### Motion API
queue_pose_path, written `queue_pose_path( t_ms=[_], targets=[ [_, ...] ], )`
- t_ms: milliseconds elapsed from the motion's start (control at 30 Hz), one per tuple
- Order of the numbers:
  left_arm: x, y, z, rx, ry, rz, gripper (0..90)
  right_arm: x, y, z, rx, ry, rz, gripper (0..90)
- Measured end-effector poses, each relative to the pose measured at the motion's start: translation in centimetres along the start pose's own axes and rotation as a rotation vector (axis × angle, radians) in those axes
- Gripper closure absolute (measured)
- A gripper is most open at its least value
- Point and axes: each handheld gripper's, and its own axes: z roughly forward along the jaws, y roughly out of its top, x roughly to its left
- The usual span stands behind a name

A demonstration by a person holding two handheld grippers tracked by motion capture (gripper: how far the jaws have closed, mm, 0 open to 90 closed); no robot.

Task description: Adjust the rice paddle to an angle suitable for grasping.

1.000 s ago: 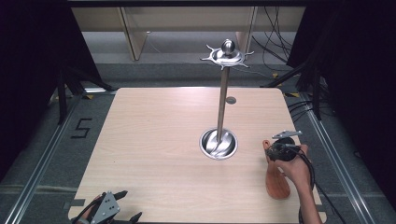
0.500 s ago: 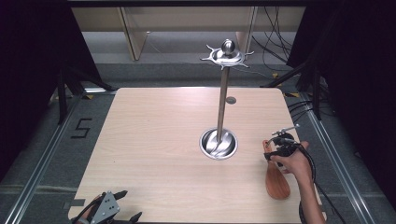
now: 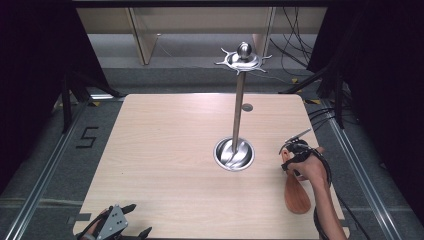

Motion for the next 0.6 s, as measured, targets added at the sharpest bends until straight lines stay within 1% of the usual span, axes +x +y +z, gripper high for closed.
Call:
queue_pose_path(
  t_ms=[33,67,100,133,167,200,233,267,300,333,367,433,467,500,567,600],
  targets=[
    [0.0,0.0,0.0,-0.001,0.0,0.0,16.2,0.5,0.2,-0.2,0.03,0.005,0.046,53.1],
    [0.1,0.0,0.0,0.01,0.001,0.016,16.2,0.4,0.2,-0.1,0.037,0.008,0.038,53.5],
    [0.0,0.0,0.0,0.005,-0.003,0.002,16.2,0.5,0.3,0.0,0.056,0.0,0.041,54.3],
    [0.1,0.0,-0.1,0.013,-0.004,0.021,16.2,0.5,0.4,0.1,0.063,0.001,0.042,54.4],
    [0.0,0.0,0.0,0.007,-0.002,0.01,16.2,0.5,0.5,0.1,0.062,0.001,0.048,55.7],
    [-0.1,-0.1,0.1,-0.013,-0.001,-0.022,16.2,0.5,0.6,0.1,0.063,0.0,0.056,56.7],
    [-0.1,-0.1,0.1,-0.013,-0.001,-0.024,16.2,0.5,0.7,0.1,0.073,0.005,0.048,57.3],
    [0.0,0.0,0.0,-0.006,0.0,0.003,16.2,0.5,0.8,0.1,0.081,0.009,0.044,57.4],
    [0.0,0.0,0.1,-0.009,0.0,-0.002,16.2,0.6,0.9,0.1,0.085,0.001,0.045,57.7],
    [-0.1,0.0,0.1,-0.011,-0.002,-0.017,16.2,0.6,1.0,0.1,0.091,0.005,0.047,57.9],
    [0.0,0.0,0.0,0.001,-0.002,0.003,16.2,0.6,1.1,0.1,0.095,0.006,0.051,58.2],
    [0.0,0.0,0.0,0.006,-0.008,-0.004,16.2,0.6,1.2,0.2,0.101,0.001,0.061,59.0],
    [0.0,0.0,0.0,0.006,-0.002,0.012,16.2,0.6,1.3,0.1,0.115,0.009,0.058,59.5],
    [0.1,0.0,-0.1,0.015,-0.002,0.026,16.2,0.4,1.4,0.2,0.122,0.013,0.043,60.2],
    [0.2,0.1,-0.2,0.018,0.002,0.027,16.2,0.3,1.6,0.1,0.133,0.02,0.053,63.1],
    [0.2,0.1,-0.2,0.02,-0.005,0.029,16.2,0.4,1.8,0.1,0.144,0.02,0.055,64.7]
  ],
)
